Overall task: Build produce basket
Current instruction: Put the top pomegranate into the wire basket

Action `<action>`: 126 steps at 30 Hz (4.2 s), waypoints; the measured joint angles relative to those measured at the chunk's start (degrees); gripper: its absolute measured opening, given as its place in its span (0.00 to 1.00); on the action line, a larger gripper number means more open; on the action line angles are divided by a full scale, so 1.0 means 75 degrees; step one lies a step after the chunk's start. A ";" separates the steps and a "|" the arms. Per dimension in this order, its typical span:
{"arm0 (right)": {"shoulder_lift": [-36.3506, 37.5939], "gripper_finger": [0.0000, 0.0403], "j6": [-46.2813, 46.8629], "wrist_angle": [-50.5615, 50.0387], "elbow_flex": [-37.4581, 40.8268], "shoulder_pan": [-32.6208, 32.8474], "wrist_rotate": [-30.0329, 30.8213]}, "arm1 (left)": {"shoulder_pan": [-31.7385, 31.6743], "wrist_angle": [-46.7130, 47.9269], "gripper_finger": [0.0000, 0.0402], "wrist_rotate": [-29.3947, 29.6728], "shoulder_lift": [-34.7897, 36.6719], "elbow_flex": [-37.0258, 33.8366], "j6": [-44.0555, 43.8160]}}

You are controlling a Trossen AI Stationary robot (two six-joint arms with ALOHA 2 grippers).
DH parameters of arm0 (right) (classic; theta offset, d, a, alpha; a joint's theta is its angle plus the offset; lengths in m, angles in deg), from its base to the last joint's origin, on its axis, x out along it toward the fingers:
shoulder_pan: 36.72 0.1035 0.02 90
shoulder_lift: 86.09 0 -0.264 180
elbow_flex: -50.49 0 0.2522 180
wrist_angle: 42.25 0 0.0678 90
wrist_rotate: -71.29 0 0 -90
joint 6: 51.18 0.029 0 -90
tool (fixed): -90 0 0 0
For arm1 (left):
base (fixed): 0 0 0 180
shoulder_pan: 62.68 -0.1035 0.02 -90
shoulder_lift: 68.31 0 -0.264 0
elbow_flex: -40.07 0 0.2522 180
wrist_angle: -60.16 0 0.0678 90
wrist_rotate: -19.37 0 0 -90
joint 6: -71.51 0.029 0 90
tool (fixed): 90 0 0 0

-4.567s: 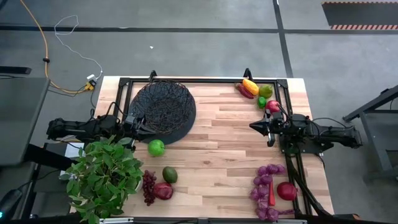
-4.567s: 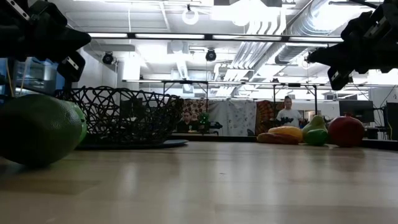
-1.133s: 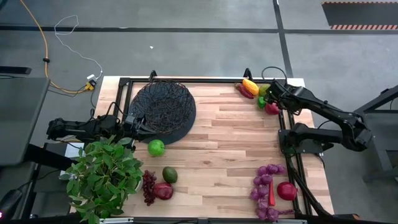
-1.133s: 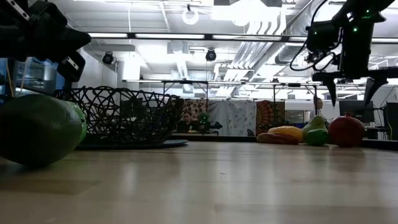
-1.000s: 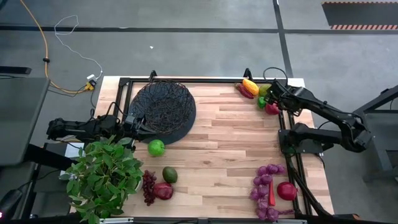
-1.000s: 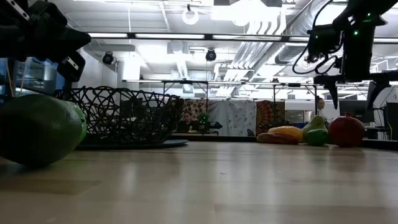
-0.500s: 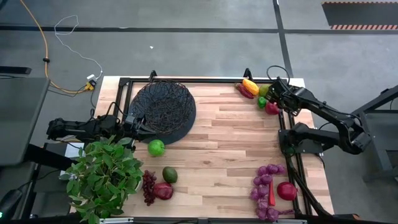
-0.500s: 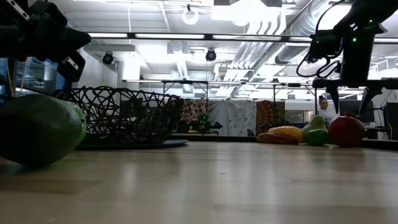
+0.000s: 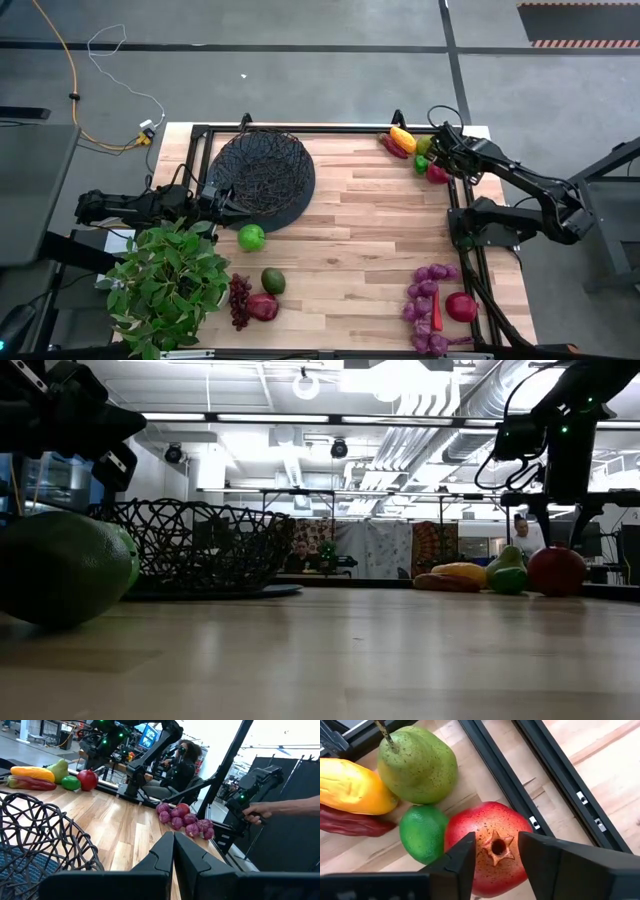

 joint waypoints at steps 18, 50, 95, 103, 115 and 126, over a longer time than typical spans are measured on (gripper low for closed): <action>0.0012 0.07 -0.0542 -0.0009 -0.0001 0.0000 0.0094 | -0.0002 0.0003 0.00 0.0000 0.0000 0.0001 0.0000; 0.1562 0.00 -0.2199 -0.1973 -0.1504 0.0009 -0.0491 | -0.0002 0.0003 0.00 0.0000 0.0000 0.0000 0.0001; -0.0553 0.69 0.3121 -0.0256 -0.0108 0.0003 0.0339 | -0.0002 0.0001 0.00 0.0207 0.0000 0.0001 0.0131; -0.0624 0.69 0.2942 0.0105 -0.0108 0.0003 0.0286 | -0.0002 0.0000 0.00 0.0206 0.0000 0.0001 0.0128; -0.0624 0.69 0.2691 -0.0021 -0.0108 0.0003 0.0023 | -0.0002 0.0003 0.00 0.0204 0.0000 0.0001 0.0462; -0.0624 0.69 0.2375 -0.0018 -0.0108 0.0003 -0.0062 | -0.0002 0.0003 0.00 0.0204 0.0000 0.0001 0.0463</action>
